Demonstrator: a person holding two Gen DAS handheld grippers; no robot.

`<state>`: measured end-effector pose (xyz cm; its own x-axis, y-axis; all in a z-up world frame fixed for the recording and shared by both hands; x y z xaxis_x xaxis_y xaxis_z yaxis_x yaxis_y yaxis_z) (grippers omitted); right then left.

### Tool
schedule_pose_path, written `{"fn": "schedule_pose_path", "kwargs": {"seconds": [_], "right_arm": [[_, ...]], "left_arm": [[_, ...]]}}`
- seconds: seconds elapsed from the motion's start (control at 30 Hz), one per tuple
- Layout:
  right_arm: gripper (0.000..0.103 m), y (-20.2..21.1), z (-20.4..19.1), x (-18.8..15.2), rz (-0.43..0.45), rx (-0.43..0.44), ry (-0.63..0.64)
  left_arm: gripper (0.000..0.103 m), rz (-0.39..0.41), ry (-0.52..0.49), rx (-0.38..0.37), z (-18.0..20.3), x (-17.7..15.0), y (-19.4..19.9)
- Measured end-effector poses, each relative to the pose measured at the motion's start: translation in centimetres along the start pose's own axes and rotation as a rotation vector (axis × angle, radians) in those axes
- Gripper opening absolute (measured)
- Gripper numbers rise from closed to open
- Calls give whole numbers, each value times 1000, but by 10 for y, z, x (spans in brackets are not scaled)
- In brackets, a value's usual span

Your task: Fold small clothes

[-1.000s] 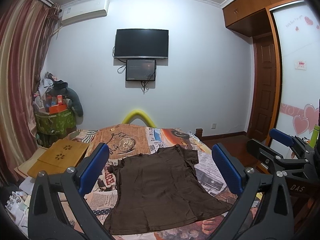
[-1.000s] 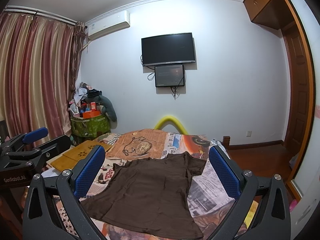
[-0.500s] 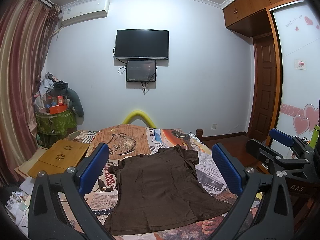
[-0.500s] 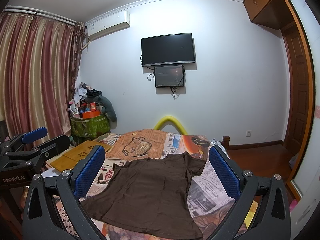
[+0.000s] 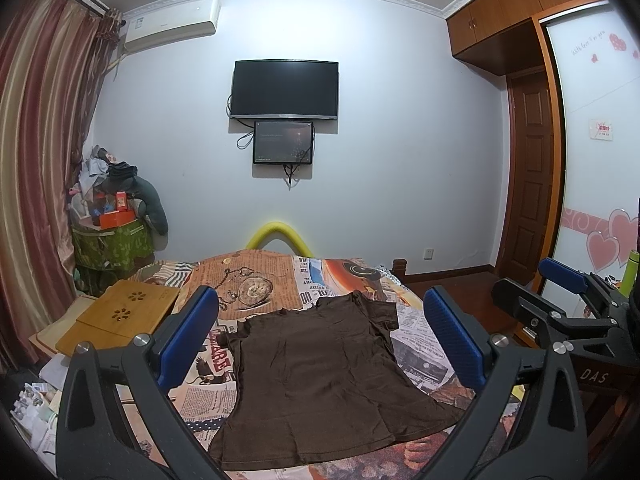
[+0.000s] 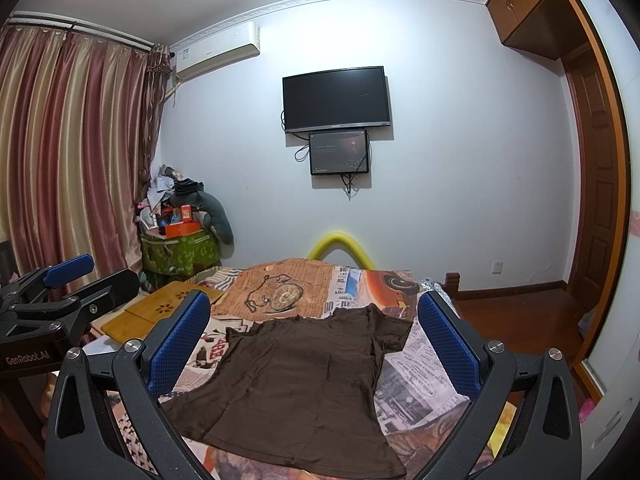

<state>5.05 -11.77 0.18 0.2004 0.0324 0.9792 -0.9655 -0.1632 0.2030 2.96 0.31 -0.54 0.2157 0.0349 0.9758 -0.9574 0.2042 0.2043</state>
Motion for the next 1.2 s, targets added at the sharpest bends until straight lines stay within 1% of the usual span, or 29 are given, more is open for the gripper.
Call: {"fn": "schedule_pose_path", "kwargs": {"seconds": [0.37, 0.6, 0.77, 0.83, 0.9, 1.0, 1.13, 1.2], "right_arm": [[103, -1, 0, 0, 1, 0, 2], [103, -10, 2, -4, -21, -6, 1], [103, -26, 3, -10, -50, -15, 11], [103, -39, 4, -14, -74, -16, 14], [103, -49, 8, -18, -94, -14, 13], [103, -73, 13, -23, -129, -37, 23], [103, -102, 20, -34, -172, -65, 38], [103, -126, 23, -42, -222, -77, 46]], "left_arm": [[103, -2, 5, 4, -1, 2, 0], [103, -28, 27, 6, -10, 0, -15], [103, -62, 34, 13, -24, -1, -40], [103, -75, 33, 34, -30, -5, -52], [103, -94, 29, 38, -38, -8, -67], [103, -122, 40, 50, -51, -13, -88], [103, -172, 43, 101, -76, -23, -125], [103, -203, 45, 121, -87, -32, -145]]}}
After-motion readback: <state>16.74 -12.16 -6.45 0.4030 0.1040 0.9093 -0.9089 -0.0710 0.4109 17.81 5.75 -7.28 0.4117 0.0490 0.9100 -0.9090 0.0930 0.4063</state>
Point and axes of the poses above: each gripper's, at about its wrist camera, not at the fingertips, and y roughly against the way its jaws point, z to its right, x to its top, the point moved 3 cm from there along -y, roughly the way its jaws point, and after that the axes turned 13 degrees about -x, right-handed, at the moved point
